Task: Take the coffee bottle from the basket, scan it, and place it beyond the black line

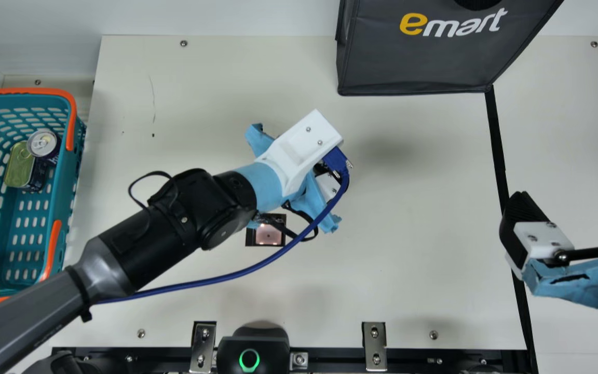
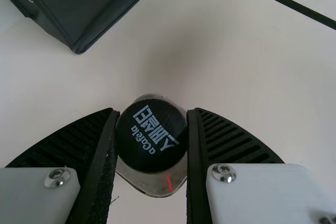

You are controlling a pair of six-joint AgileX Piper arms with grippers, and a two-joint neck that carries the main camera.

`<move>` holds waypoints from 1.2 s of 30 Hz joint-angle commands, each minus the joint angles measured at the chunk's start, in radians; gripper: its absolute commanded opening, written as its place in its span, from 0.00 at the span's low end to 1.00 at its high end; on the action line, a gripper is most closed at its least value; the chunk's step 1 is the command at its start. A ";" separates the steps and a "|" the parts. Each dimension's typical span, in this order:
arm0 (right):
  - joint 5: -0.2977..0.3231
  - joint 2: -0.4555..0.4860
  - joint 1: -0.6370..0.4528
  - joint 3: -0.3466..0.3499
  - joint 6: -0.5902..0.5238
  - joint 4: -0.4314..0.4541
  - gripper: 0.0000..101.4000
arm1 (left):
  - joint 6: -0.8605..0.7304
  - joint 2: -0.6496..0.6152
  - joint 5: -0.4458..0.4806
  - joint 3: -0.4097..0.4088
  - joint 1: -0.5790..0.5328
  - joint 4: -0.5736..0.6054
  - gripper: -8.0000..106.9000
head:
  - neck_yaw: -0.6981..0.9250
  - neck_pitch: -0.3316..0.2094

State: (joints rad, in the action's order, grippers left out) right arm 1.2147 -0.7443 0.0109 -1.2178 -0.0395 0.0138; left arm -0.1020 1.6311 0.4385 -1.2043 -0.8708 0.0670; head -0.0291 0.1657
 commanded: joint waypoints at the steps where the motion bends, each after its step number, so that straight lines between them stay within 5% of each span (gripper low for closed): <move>1: 0.000 0.000 0.000 0.000 0.000 0.000 0.90 | 0.000 0.000 0.001 0.001 -0.001 0.002 0.45 | 0.002 -0.027; 15: 0.000 0.000 0.000 0.000 0.000 0.000 0.90 | 0.000 -0.002 0.004 0.003 0.000 -0.004 0.85 | 0.002 -0.027; 36: 0.000 0.000 0.000 0.000 0.000 0.000 0.90 | 0.077 -0.039 0.028 -0.003 0.031 -0.068 0.85 | 0.002 -0.027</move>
State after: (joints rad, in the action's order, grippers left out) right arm 1.2147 -0.7443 0.0109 -1.2178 -0.0395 0.0138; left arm -0.0313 1.5936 0.4650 -1.2060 -0.8410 0.0000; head -0.0291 0.1657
